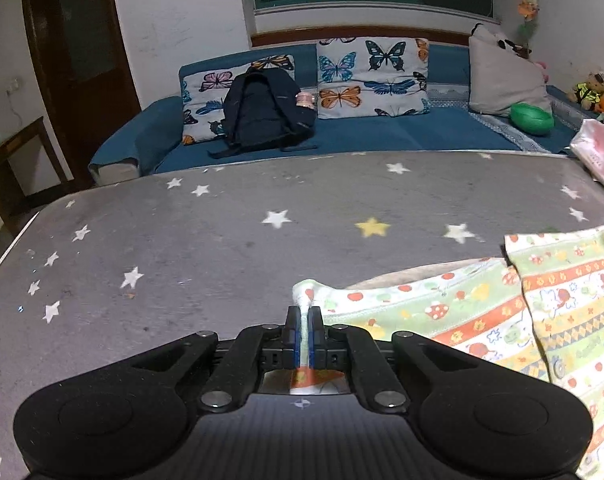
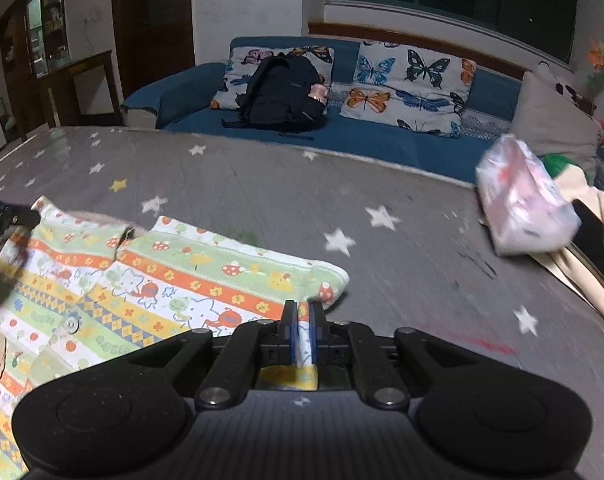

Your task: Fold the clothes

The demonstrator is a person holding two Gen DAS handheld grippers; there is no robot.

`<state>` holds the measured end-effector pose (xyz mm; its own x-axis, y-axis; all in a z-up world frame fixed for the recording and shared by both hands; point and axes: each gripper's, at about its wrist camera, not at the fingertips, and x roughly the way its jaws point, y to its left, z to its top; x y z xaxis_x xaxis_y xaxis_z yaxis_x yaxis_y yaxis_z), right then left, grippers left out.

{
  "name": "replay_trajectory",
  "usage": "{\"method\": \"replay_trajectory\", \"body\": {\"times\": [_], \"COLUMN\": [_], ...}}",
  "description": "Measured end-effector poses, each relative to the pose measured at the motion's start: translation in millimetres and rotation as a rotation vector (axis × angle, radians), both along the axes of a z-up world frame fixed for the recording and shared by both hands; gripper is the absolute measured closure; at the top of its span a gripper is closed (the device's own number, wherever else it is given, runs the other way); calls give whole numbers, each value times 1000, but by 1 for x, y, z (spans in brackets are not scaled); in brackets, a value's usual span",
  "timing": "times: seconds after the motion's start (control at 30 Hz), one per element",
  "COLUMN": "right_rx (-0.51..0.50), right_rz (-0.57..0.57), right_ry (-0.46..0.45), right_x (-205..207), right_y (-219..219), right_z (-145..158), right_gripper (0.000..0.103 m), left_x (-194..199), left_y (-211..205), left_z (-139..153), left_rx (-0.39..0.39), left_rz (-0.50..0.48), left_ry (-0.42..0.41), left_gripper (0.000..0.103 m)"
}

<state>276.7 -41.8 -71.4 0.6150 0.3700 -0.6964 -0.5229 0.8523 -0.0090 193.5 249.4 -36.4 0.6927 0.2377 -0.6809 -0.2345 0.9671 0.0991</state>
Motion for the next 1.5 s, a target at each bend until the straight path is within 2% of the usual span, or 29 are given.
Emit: {"method": "replay_trajectory", "body": {"times": [0.13, 0.2, 0.27, 0.33, 0.4, 0.47, 0.5, 0.6, 0.63, 0.7, 0.77, 0.87, 0.9, 1.0, 1.13, 1.2, 1.27, 1.37, 1.43, 1.5], "right_rx": [-4, -9, -21, -31, -41, -49, -52, -42, -37, -28, -18, -4, 1, 15, 46, 62, 71, 79, 86, 89], "right_rz": [16, 35, 46, 50, 53, 41, 32, -18, -37, -73, -110, -164, -183, -237, -302, -324, -340, -367, -383, -392], "right_ry": [-4, -5, -5, -10, -15, -12, -9, -10, -12, -15, -18, -22, -24, -28, -32, -35, -36, -36, -35, -36], "right_x": [-6, -18, -31, -51, -71, -89, -99, -121, -127, -141, -155, -175, -182, -202, -214, -217, -220, -222, -222, -222], "right_y": [1, -6, -14, -27, -40, -56, -64, -86, -94, -109, -125, -147, -155, -178, -197, -204, -208, -212, -215, -217], "right_z": [6, 14, 20, 25, 29, 30, 31, 29, 28, 26, 24, 20, 19, 16, 14, 14, 13, 12, 12, 11], "right_gripper": [86, 82, 72, 66, 64, 54, 53, 47, 42, 40, 33, 30, 29, 25, 22, 21, 19, 19, 19, 19], "left_x": [-16, -30, -50, -74, -100, -128, -141, -184, -199, -227, -254, -289, -297, -316, -320, -318, -312, -308, -305, -299], "left_y": [11, 15, 18, 20, 24, 29, 33, 39, 40, 41, 40, 41, 43, 49, 48, 48, 47, 48, 50, 50], "left_z": [6, 9, 13, 16, 18, 20, 20, 21, 22, 21, 18, 12, 10, 4, 0, -1, -1, 0, 0, 0], "left_rx": [-49, -56, -54, -41, -29, -29, -36, -31, -28, -23, -13, -9, -19, -58, -86, -92, -79, -67, -59, -18], "left_rz": [9, 22, 36, 56, 82, 115, 137, 200, 219, 259, 304, 379, 398, 441, 431, 425, 406, 398, 400, 403], "left_ry": [-8, -12, -17, -19, -23, -22, -19, -32, -37, -45, -47, -46, -44, -35, -40, -53, -65, -67, -68, -58], "left_gripper": [89, 78, 68, 59, 57, 52, 51, 48, 45, 41, 35, 25, 25, 25, 25, 30, 58, 84, 87, 88]}}
